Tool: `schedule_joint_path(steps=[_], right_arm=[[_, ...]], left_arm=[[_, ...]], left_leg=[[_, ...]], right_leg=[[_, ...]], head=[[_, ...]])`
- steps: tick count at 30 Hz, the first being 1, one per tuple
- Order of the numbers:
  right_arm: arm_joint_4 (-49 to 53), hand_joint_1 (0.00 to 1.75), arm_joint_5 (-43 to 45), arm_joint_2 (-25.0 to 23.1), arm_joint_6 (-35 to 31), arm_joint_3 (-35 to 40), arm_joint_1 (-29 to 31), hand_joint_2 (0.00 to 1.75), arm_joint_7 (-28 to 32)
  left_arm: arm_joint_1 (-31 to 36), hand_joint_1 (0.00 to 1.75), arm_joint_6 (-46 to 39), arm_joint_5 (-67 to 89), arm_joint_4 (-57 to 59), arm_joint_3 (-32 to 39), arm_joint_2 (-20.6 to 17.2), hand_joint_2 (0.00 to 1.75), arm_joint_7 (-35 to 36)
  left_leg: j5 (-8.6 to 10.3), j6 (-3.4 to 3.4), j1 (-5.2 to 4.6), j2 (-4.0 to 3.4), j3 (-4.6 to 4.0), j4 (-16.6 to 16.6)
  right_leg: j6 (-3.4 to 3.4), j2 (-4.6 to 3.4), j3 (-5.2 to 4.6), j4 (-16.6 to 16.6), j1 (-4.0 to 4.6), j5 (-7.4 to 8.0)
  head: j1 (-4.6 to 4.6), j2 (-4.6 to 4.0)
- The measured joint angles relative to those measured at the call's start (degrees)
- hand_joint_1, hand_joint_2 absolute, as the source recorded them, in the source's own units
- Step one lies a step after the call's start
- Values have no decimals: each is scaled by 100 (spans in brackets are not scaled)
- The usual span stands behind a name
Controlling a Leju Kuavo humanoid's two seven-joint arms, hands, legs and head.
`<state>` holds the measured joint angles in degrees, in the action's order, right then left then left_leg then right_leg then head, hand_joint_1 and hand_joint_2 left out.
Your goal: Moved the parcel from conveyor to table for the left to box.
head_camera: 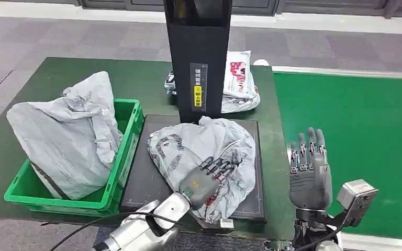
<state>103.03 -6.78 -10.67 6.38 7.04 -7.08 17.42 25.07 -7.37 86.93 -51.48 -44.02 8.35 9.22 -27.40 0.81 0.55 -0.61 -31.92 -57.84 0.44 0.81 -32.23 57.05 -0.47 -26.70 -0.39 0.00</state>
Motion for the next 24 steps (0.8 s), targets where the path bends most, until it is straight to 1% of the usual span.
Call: schedule_joint_path(steps=[4,6,9,11,12,16,21,24], right_arm=[[0,0,11,-29,22,-2,-4,175,-42],[2,0,48,-42,26,-2,-6,175,-61],[2,0,74,-44,28,-2,-13,175,-68],[2,0,74,-44,28,0,-20,175,-75],[2,0,74,-44,28,-2,-23,175,-74],[2,0,79,-44,29,-2,-28,175,-77],[2,0,103,-44,24,-2,-27,175,-85],[2,0,107,-44,24,-2,-28,175,-94]], left_arm=[[361,162,208,4,655,-35,142,175,-15],[490,162,234,7,890,-35,199,175,-20],[601,162,239,7,1109,-35,254,175,-22],[646,164,239,7,1207,-35,289,175,-22],[662,175,239,7,1245,-35,300,175,-22],[722,175,272,9,1345,-35,341,175,-11],[816,175,335,9,1501,-35,350,175,179],[793,175,26,9,1503,-35,321,175,446]], left_leg=[[-2,-3,0,0,20,1],[-24,-9,0,-5,-1,2],[-28,-13,0,-13,25,4],[-26,-12,-1,-13,36,4],[-25,-11,0,-13,41,4],[-22,-6,0,-12,58,5],[-24,-4,0,-13,74,7],[-20,0,0,-13,78,8]], right_leg=[[3,0,25,-3,-3,-2],[1,-1,53,-5,-4,-13],[3,-4,77,-7,-4,-15],[3,-4,87,-7,-3,-15],[2,-4,93,-7,-3,-14],[1,-3,110,-6,-1,-14],[-1,-5,127,-6,1,-16],[-3,-6,127,-5,1,-14]], head=[[2,0],[2,0],[2,0],[2,0],[0,0],[0,0],[0,0],[2,0]])
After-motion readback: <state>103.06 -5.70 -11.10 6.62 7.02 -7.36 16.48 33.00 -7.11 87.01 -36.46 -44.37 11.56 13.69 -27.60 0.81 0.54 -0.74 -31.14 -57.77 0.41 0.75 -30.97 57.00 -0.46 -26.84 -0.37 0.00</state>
